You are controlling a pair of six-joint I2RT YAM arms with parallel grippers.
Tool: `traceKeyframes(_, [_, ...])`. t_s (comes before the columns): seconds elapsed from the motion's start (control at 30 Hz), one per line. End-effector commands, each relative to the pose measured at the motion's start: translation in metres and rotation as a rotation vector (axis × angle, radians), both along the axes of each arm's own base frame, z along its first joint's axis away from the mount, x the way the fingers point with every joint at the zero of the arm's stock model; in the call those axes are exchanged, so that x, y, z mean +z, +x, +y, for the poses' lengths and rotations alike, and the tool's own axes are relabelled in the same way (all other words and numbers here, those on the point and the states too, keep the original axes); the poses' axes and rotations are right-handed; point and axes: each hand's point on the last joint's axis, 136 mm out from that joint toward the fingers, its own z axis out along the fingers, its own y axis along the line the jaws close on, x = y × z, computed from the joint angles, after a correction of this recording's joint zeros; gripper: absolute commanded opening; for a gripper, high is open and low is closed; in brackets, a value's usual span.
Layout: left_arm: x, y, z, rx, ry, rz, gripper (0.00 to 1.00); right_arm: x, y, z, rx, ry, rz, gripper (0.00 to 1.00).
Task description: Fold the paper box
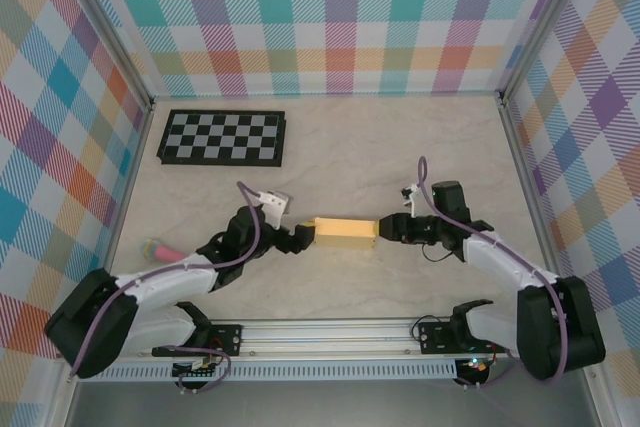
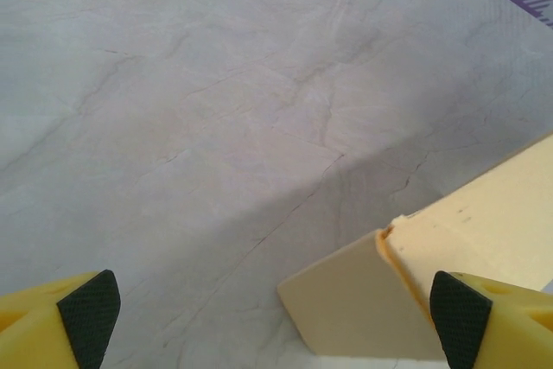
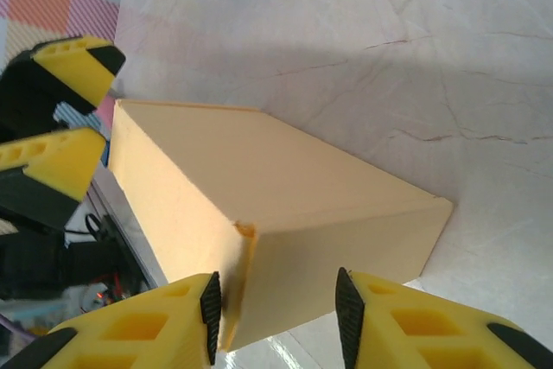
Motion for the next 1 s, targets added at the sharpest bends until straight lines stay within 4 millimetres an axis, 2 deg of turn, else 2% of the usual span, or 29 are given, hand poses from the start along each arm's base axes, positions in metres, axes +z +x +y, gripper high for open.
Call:
traceKeyframes(0.0, [0.013, 0.003, 0.026, 0.099, -0.053, -0.029, 0.96, 0.015, -0.008, 0.011, 0.136, -0.077, -0.259, 0.43])
traceKeyframes(0.13, [0.024, 0.006, 0.066, 0.27, -0.152, -0.023, 0.98, 0.021, -0.021, 0.021, 0.208, -0.103, -0.452, 0.44])
traceKeyframes(0.23, [0.036, 0.007, 0.081, 0.306, -0.168, -0.02, 1.0, 0.032, -0.037, 0.031, 0.287, -0.095, -0.583, 0.43])
traceKeyframes(0.3, [0.035, 0.011, 0.09, 0.339, -0.132, 0.017, 1.0, 0.032, -0.043, 0.036, 0.32, -0.123, -0.641, 0.43])
traceKeyframes(0.33, [0.034, 0.014, 0.095, 0.355, -0.109, 0.035, 1.0, 0.033, -0.046, 0.041, 0.342, -0.138, -0.669, 0.48])
traceKeyframes(0.4, [0.025, 0.022, 0.109, 0.413, -0.067, 0.091, 1.0, 0.037, -0.047, 0.048, 0.389, -0.198, -0.741, 0.67])
traceKeyframes(0.43, [0.021, 0.027, 0.117, 0.452, -0.052, 0.124, 1.0, 0.041, -0.047, 0.052, 0.432, -0.244, -0.785, 0.69])
traceKeyframes(0.57, [0.013, 0.043, 0.139, 0.558, -0.041, 0.207, 1.0, 0.039, -0.027, 0.052, 0.637, -0.548, -0.897, 0.8])
traceKeyframes(0.67, [0.011, 0.05, 0.15, 0.632, -0.052, 0.24, 1.0, 0.026, -0.017, 0.055, 0.827, -0.654, -0.914, 0.87])
traceKeyframes(0.73, [0.006, 0.052, 0.157, 0.67, -0.048, 0.277, 1.0, 0.017, -0.009, 0.062, 0.895, -0.671, -0.882, 0.87])
traceKeyframes(0.9, [-0.014, 0.05, 0.168, 0.727, -0.048, 0.369, 1.0, 0.0, -0.008, 0.083, 1.02, -0.616, -0.751, 0.86])
traceKeyframes(0.97, [-0.017, 0.049, 0.17, 0.738, -0.057, 0.383, 1.0, -0.008, 0.006, 0.087, 0.995, -0.669, -0.74, 0.76])
